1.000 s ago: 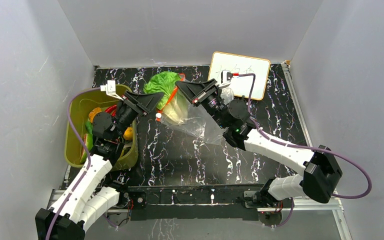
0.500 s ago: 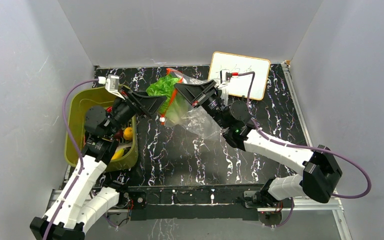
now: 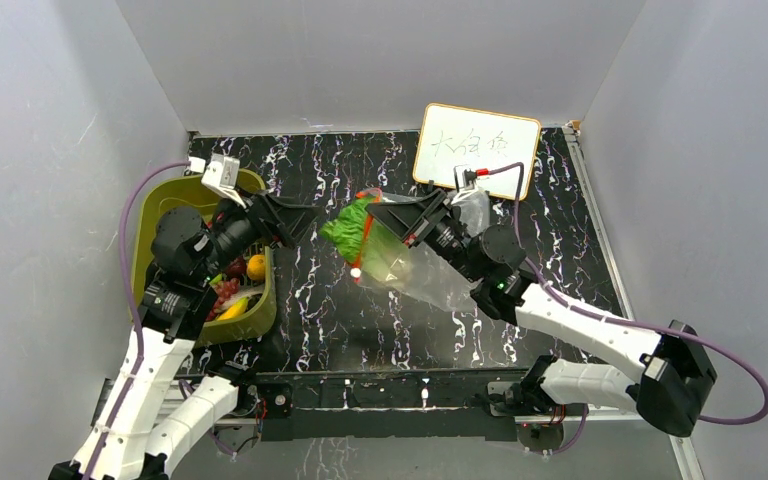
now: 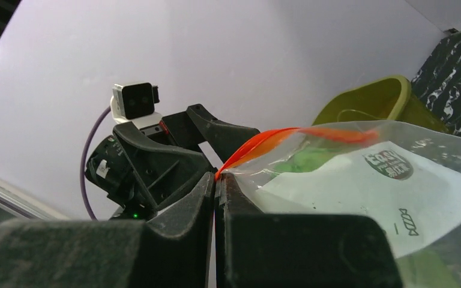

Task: Place the food in the zip-top bag and seal the zipper
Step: Place the fake vegetable in the zipper food storage bag, then adjust the zipper food storage bag at the center of the board.

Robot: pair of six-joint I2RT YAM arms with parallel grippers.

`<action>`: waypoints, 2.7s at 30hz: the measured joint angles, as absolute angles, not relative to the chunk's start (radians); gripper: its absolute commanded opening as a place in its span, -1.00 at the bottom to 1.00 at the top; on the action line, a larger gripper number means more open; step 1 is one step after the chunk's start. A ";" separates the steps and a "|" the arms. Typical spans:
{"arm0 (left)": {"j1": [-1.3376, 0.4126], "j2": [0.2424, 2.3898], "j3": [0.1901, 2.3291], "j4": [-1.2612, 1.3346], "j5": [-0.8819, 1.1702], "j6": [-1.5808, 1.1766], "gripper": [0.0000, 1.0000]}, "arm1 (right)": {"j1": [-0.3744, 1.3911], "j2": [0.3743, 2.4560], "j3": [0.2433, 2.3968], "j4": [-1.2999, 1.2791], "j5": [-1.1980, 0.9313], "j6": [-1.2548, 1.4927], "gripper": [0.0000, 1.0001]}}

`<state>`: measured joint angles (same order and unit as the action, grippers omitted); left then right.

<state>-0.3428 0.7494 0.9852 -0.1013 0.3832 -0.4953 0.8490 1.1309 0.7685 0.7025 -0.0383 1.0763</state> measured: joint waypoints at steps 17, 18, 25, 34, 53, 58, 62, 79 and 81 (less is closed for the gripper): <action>-0.343 0.727 1.012 -0.426 0.250 -0.638 0.03 | 0.849 0.974 0.705 0.586 -0.057 1.023 -1.00; -0.343 0.721 1.011 -0.425 0.252 -0.685 -0.02 | 0.849 0.968 0.705 0.586 -0.057 1.022 -1.00; -0.343 0.639 0.917 -0.356 0.282 -0.958 -0.10 | 0.849 0.956 0.705 0.586 -0.056 1.009 -1.00; -0.343 0.721 0.743 -0.213 0.429 -1.175 0.00 | 0.849 0.950 0.723 0.586 -0.057 0.961 -1.00; -0.343 0.861 0.606 0.129 0.619 -1.409 -0.03 | 0.849 0.988 0.772 0.602 -0.097 0.949 -1.00; -0.343 0.878 0.582 0.198 0.649 -1.463 -0.12 | 0.849 0.999 0.778 0.603 -0.104 0.952 -1.00; -0.343 0.880 0.562 0.214 0.661 -1.498 -0.20 | 0.849 1.003 0.778 0.603 -0.104 0.952 -1.00; -0.352 0.963 0.537 0.394 0.726 -1.631 -0.93 | 0.849 1.029 0.778 0.640 -0.100 0.976 -1.00; -0.353 0.969 0.535 0.421 0.726 -1.643 -1.00 | 0.849 1.029 0.776 0.645 -0.096 0.975 -1.00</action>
<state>-0.3531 0.9691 0.5346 0.4210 0.7261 -1.6432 0.8490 1.0294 0.7761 0.6453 -0.0959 0.9749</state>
